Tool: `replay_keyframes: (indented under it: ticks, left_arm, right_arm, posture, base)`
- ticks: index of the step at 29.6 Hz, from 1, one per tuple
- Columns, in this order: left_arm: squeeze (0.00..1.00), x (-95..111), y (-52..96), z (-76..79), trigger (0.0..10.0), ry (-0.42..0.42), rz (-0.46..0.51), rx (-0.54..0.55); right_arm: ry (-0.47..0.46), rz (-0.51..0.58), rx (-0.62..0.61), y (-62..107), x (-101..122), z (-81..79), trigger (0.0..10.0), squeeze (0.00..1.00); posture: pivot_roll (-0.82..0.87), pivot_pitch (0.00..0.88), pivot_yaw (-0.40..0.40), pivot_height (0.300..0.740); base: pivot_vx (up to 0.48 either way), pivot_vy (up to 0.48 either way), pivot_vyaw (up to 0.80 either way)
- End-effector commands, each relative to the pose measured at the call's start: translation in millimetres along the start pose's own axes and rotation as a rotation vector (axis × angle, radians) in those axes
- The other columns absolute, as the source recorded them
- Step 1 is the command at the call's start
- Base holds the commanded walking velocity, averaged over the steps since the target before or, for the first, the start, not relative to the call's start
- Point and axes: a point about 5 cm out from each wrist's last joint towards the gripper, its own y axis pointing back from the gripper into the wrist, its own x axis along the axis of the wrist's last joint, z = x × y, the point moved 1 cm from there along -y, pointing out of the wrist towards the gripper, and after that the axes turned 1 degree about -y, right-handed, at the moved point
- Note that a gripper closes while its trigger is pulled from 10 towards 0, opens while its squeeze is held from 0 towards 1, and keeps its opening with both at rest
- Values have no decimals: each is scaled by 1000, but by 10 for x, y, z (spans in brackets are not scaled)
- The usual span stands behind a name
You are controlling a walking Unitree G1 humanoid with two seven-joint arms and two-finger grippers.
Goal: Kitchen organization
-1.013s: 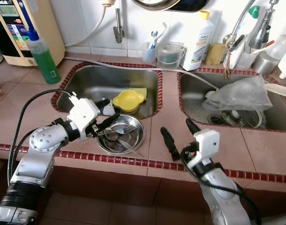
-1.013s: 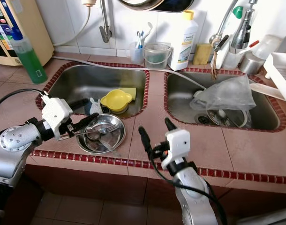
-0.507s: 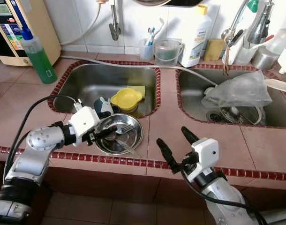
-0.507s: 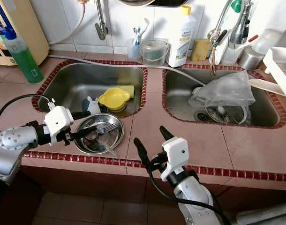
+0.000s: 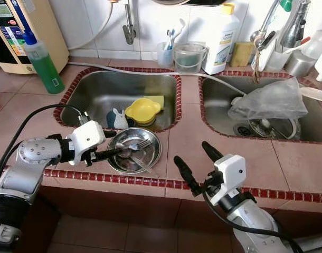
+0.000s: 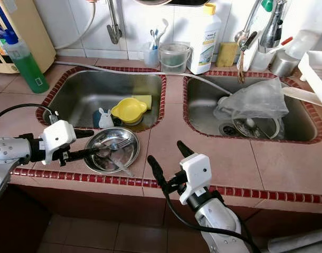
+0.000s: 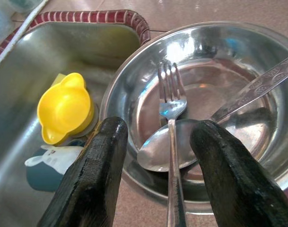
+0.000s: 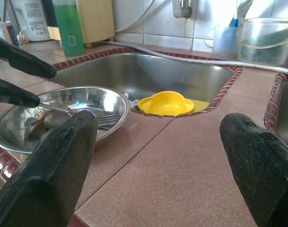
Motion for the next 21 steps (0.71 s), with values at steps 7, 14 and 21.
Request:
replay_keyframes:
  ticks: [7, 14, 21]
  left_arm:
    - [0, 124, -29, 60, 10000, -40, 13, -44]
    - [0, 193, -132, 97, 10000, -36, 35, -58]
    - [0, 227, -236, 103, 10000, -19, 24, -54]
  right_arm:
    - [-11, 28, 33, -64, 96, -57, 10000, 0]
    - [-22, 38, 35, -82, 126, -72, 10000, 0]
    - [-31, 49, 15, -74, 172, -58, 10000, 0]
  posture:
    - [-4, 131, 35, 740]
    - [-9, 138, 40, 740]
    - [-25, 146, 53, 740]
  base:
    - [0, 0, 0]
    - [0, 0, 0]
    - [0, 0, 0]
